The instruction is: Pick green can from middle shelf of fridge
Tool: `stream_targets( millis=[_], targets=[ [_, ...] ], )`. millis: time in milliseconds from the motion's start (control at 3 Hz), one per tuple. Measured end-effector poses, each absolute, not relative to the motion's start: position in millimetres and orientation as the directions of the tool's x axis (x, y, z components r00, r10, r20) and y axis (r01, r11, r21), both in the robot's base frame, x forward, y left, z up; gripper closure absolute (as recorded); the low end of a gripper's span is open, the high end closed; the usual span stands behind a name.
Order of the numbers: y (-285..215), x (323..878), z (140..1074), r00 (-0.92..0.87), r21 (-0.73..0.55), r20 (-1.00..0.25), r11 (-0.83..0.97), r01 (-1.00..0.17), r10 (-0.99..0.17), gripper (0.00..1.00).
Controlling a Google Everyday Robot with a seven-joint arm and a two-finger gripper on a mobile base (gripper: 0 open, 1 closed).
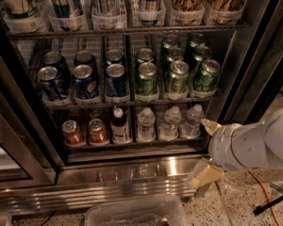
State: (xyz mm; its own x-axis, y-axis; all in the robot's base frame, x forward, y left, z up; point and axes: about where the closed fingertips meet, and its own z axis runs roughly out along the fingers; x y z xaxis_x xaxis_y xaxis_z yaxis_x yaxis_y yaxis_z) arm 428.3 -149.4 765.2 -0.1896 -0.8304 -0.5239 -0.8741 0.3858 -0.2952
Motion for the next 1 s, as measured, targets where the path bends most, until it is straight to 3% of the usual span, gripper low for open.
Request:
stream_targets(
  millis=[333,667,1000],
  targets=[
    [-146,431,768,-0.179,-0.291,-0.553,0.390,-0.874,-0.813,0.00],
    [-139,446,773,-0.169,-0.267,-0.679,0.454,-0.850,-0.715,0.00],
    [-134,455,786,-0.199,-0.158,-0.845,0.588,-0.793,-0.496,0.00]
  ],
)
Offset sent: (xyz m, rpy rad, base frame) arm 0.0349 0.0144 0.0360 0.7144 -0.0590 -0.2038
